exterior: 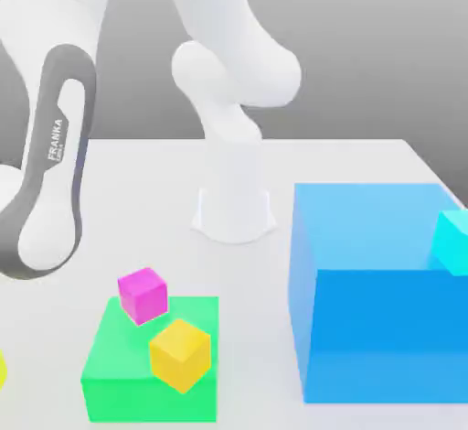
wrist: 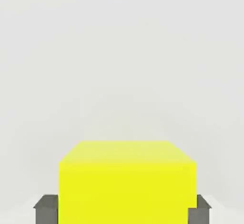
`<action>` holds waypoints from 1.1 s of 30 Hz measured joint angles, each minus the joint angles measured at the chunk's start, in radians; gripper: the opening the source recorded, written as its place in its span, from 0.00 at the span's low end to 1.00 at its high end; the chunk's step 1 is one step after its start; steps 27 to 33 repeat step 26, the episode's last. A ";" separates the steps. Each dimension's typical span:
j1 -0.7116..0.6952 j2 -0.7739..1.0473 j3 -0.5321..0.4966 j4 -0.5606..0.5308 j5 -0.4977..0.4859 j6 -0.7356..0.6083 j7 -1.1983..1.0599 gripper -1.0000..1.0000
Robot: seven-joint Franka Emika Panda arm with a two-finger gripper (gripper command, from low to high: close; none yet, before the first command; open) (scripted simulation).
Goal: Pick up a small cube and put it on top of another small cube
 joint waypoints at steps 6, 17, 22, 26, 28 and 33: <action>0.022 -0.111 -0.027 -0.025 -0.033 -0.087 0.023 0.00; 0.289 -0.515 0.163 -0.210 -0.157 -0.295 -0.131 0.00; 0.345 -0.531 0.179 -0.280 -0.175 -0.242 -0.180 0.00; 0.345 -0.485 0.184 -0.296 -0.179 -0.180 -0.179 1.00; 0.345 -0.485 0.184 -0.296 -0.179 -0.180 -0.179 1.00; 0.345 -0.485 0.184 -0.296 -0.179 -0.180 -0.179 1.00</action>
